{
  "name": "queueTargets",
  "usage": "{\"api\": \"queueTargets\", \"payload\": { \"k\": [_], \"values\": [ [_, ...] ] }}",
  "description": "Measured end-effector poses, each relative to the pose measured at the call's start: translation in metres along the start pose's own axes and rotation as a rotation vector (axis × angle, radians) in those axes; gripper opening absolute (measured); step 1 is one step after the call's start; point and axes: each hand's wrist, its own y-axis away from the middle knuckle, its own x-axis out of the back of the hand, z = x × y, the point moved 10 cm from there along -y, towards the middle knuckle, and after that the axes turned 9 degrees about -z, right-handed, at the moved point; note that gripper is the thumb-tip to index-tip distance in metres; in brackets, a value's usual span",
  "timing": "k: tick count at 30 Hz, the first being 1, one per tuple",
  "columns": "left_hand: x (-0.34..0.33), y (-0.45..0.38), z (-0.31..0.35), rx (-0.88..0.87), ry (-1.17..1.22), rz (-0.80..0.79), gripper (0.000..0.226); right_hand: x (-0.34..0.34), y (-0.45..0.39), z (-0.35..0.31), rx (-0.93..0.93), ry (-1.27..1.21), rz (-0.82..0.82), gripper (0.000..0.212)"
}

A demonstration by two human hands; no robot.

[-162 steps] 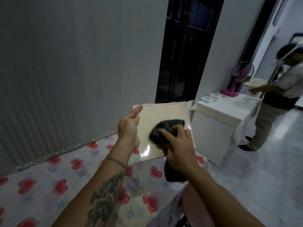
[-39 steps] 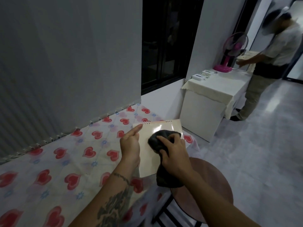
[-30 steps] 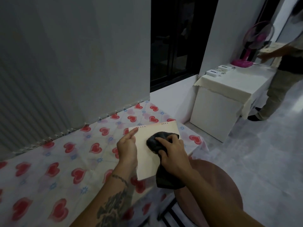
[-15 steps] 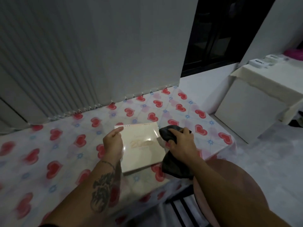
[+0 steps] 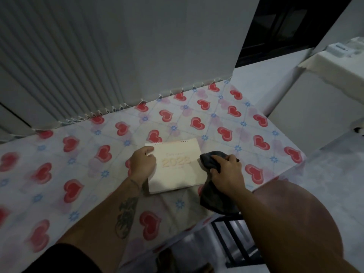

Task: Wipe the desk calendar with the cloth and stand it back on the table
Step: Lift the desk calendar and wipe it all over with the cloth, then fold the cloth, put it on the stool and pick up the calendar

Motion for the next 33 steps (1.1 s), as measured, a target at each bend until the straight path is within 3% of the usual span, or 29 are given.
{"api": "queueTargets", "payload": {
  "k": [6,10,19,25,30,33],
  "values": [
    [-0.016,0.008,0.022,-0.048,-0.121,-0.038,0.036,0.006,0.001,0.006,-0.013,-0.049,0.03,0.05],
    [-0.038,0.034,0.06,-0.143,-0.284,0.038,0.035,0.012,0.007,0.005,0.017,-0.085,0.066,0.05],
    [-0.147,0.063,0.114,-0.256,0.19,-0.492,0.026,0.028,0.027,-0.005,0.085,-0.134,0.167,0.051],
    [-0.156,0.072,0.126,-0.336,0.273,-0.501,0.042,0.041,0.047,0.0,0.138,-0.168,0.216,0.049],
    [-0.177,0.088,0.14,-0.399,0.273,-0.579,0.045,0.055,0.064,0.026,0.066,-0.285,0.334,0.049],
    [-0.192,0.104,0.151,-0.458,0.244,-0.615,0.043,0.066,0.077,0.056,-0.018,-0.441,0.369,0.063]
  ]
}}
